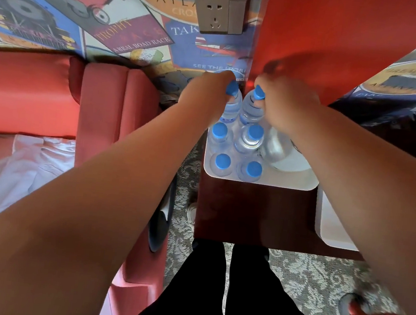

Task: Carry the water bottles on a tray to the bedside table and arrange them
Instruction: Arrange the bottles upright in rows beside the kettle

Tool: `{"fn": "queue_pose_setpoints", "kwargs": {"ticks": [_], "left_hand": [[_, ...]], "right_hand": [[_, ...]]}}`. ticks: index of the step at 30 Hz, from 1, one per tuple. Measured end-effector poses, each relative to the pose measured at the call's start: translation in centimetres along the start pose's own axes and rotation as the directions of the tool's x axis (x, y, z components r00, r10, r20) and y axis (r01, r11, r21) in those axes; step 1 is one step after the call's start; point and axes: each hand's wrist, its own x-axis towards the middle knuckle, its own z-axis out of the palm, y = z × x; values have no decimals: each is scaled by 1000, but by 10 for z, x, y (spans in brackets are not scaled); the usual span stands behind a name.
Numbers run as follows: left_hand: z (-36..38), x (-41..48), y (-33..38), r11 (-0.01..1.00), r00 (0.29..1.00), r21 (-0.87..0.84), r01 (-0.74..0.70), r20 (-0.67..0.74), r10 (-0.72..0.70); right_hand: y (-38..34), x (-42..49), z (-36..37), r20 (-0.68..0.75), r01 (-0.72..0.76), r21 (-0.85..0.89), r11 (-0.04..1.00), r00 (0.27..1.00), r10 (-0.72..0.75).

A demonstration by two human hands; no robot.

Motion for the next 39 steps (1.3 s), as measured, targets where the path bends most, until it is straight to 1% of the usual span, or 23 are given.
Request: {"fn": "queue_pose_setpoints", "kwargs": {"ticks": [2,7,14,21,26,30,33,35,36,38,39], "left_hand": [[1,4,-3,1000,1000,22,-8,-20,8],[6,9,-17,1000,998,-10,-14,-59,13],[11,8,-22,998,992,-21,-63,-106,61],[12,4,-22,995,993,-23,-96,-68,94],[14,3,-22,993,990,-10,-120,-80,119],[14,2,-23,993,990,-1,-114,-80,114],[11,0,-22,997,996,-7,-76,-45,75],[7,-7,-21,998,999,-60,-30,-33,28],[4,-14,-20,994,998,-108,-12,-62,5],[2,-34,-22,975,983,-219,-17,-183,-24],[3,-45,-24,965,974,-261,-38,-224,-23]], "right_hand": [[-2,2,3,-25,-9,-4,1000,1000,8],[-3,6,12,-83,-20,20,1000,996,22],[-3,12,16,-136,32,67,997,990,-22],[-1,4,17,-136,51,74,996,990,-41],[-2,0,16,-124,59,68,996,991,-50],[-2,-1,15,-125,73,75,995,990,-63],[-3,-5,13,-122,56,110,992,992,-42],[-4,-13,9,-174,38,184,982,985,-5],[-5,-20,6,-230,44,222,974,973,9],[-6,-40,5,-321,59,260,964,946,29],[-7,-52,7,-318,59,251,966,948,25]]}}
